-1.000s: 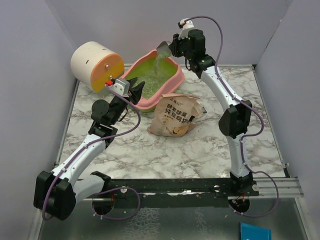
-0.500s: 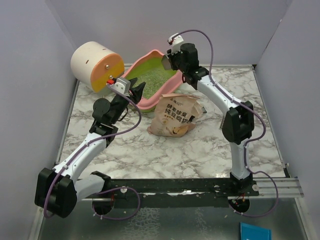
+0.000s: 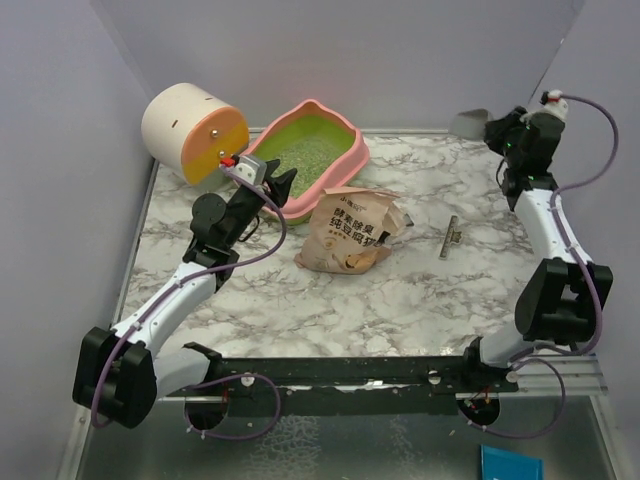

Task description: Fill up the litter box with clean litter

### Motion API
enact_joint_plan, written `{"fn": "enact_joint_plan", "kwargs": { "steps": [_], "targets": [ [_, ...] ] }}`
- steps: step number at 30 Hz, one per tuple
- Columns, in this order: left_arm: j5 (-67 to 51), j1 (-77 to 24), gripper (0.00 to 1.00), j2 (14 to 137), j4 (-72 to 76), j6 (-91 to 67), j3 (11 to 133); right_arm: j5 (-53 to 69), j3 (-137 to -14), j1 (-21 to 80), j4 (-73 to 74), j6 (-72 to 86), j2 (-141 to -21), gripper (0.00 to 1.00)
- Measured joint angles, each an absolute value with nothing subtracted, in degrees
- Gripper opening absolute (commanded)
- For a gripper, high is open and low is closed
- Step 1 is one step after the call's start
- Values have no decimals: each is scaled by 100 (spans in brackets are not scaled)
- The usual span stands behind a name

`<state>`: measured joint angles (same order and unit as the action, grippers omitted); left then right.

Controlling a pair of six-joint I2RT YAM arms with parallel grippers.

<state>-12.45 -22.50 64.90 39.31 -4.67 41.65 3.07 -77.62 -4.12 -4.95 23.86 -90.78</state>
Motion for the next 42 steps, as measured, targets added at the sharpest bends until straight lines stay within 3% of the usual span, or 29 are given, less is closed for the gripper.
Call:
{"fn": "enact_joint_plan", "kwargs": {
  "steps": [11,23,25,28,31,42],
  "targets": [
    [-1437,-2250,50,6667,3931,-604,4167,939,-5153,-1518,-1116,4038,-8691,2],
    [-1538,-2250,50,6720,3931,-672,4167,1876,-5282,-1811,-2189,4781,-10044,13],
    [-1564,-2250,50,6737,3931,-679,4169,1935,-5424,-1811,-2196,4788,-10219,19],
    [-1588,-2250,50,6768,3929,-687,4169,1979,-5494,-1813,-2220,4797,-10326,38],
    [-1608,-2250,50,6785,3929,-694,4171,2032,-5537,-1813,-2248,4814,-10414,48],
    [-1653,-2250,51,6796,3931,-707,4178,1946,-5717,-1839,-1754,4764,-10656,60]
  ]
}}
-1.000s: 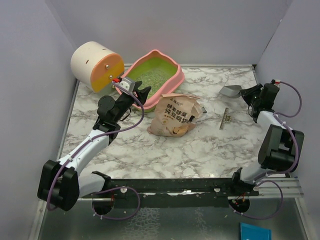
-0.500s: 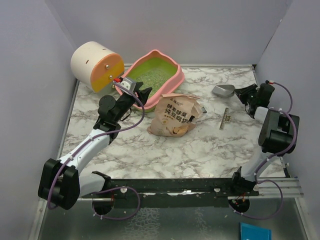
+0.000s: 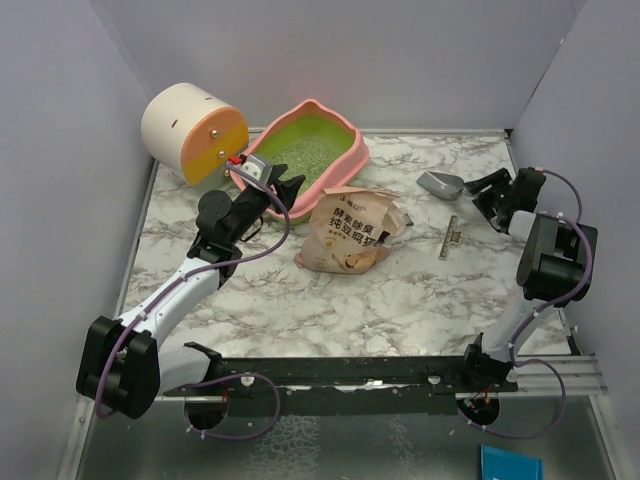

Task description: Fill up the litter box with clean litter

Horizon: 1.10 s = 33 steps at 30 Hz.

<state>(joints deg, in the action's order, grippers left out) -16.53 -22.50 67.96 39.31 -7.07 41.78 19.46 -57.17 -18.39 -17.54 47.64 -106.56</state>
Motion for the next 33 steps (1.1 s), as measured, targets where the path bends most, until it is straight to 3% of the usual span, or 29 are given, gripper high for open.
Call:
{"fn": "enact_joint_plan", "kwargs": {
  "steps": [6,8,10,18,24,33],
  "targets": [
    [-1732,-2250,52,6829,3918,-735,4215,1396,-5695,-1850,-847,4523,-10315,64],
    [-1776,-2250,57,6864,3894,-740,4272,1210,-5581,-1865,-711,4471,-10095,65],
    [-1855,-2250,65,6912,3859,-727,4340,1083,-5264,-1916,-676,4447,-9734,65],
    [-2342,-2250,68,7183,3524,-668,4657,1000,-3994,-2047,-499,4125,-7693,62],
    [-3063,-2187,68,7212,3411,-766,4742,2320,-3658,-2047,-735,3511,-6617,56],
    [-4960,-1940,64,8128,3446,-1494,5629,3664,-3813,-2045,-285,2630,-6510,56]
  ]
}}
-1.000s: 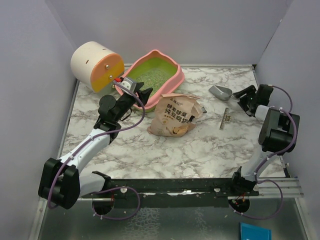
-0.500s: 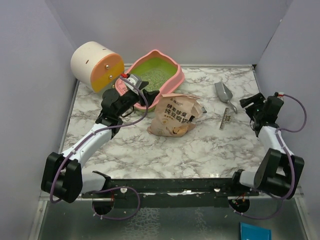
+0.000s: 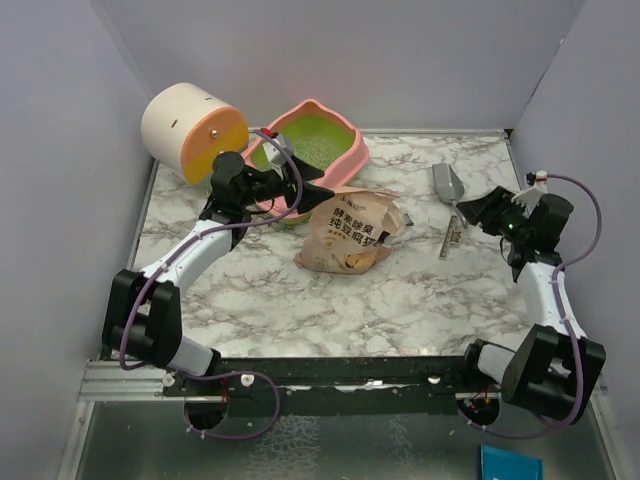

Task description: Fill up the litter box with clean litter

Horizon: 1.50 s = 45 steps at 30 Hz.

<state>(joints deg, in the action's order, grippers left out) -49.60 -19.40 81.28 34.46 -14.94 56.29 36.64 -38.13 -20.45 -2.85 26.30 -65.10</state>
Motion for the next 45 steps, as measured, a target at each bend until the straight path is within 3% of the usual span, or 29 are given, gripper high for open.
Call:
{"fn": "enact_joint_plan", "kwargs": {
  "steps": [10,16,19,21,22,29,35,45],
  "targets": [
    [-5959,-2261,61,9172,3402,-1986,6342,4460,-3846,-2047,-301,2576,-6447,54],
    [-6139,-2593,50,10162,3437,-2158,7190,4764,-3854,-2047,-301,2561,-6447,54],
    [-6182,-2617,32,10416,3352,-2191,7284,4836,-3868,-2047,-301,2561,-6449,53],
    [-6215,-2626,7,10433,3140,-2128,7301,4897,-3889,-2045,-301,2561,-6451,52],
    [-6235,-2622,0,10433,2961,-2038,7363,4943,-3905,-2045,-305,2561,-6464,51],
    [-5854,-2637,0,9874,1035,-696,7736,5212,-4128,-1717,-242,2495,-6781,53],
    [-5435,-2672,0,8468,882,-423,6803,5408,-4630,-941,93,2215,-7323,54],
    [-5000,-2674,0,8053,1111,-384,6154,4624,-6095,729,1511,1299,-8399,54]
  ]
}}
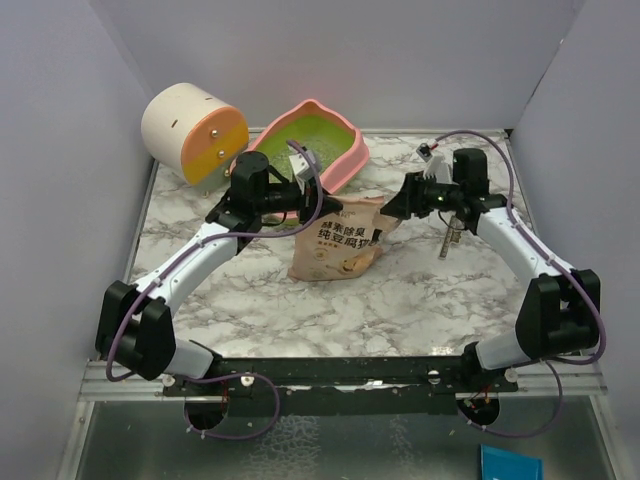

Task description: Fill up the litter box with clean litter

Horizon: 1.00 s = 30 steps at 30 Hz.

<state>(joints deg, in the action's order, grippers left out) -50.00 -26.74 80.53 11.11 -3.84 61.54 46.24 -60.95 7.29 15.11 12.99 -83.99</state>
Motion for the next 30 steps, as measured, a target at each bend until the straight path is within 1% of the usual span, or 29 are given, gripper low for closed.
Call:
{"fn": "enact_joint_plan", "kwargs": {
  "steps": [3,7,8,9,10,11,12,13,17,19,21,26,30],
  "targets": [
    [-4958,-2674,0,7922,1129,-364,6042,4193,-6265,1022,1776,1100,-8399,54],
    [-4910,-2676,0,7762,1146,-320,5927,3597,-6346,1133,2073,965,-8462,53],
    [-4880,-2676,0,7736,1146,-305,5911,3454,-6390,1166,2143,937,-8512,53],
    [-4869,-2676,0,7671,1144,-298,5867,3282,-6453,1205,2222,906,-8580,50],
    [-4838,-2676,0,7625,1140,-279,5841,3148,-6501,1232,2285,875,-8628,41],
    [-4825,-2676,0,7577,1135,-259,5817,2991,-6569,1286,2368,840,-8700,18],
    [-4792,-2676,0,7529,1129,-239,5791,2886,-6626,1347,2447,801,-8755,3],
    [-4753,-2676,0,7483,1125,-217,5767,2818,-6661,1402,2491,766,-8794,1],
    [-4552,-2676,0,7325,1026,-130,5693,2600,-6676,1610,2637,731,-8783,1],
    [-4355,-2676,0,7234,954,-64,5671,2338,-6552,1704,2624,788,-8545,1],
    [-4143,-2679,0,7098,947,-8,5625,2115,-6390,1739,2655,895,-8141,1],
    [-3787,-2676,0,6420,1173,64,5251,1684,-6259,1800,3092,1039,-6565,1],
    [-3752,-2744,0,5892,1601,1,4692,1656,-6233,1802,3347,1063,-5854,1]
  ]
}}
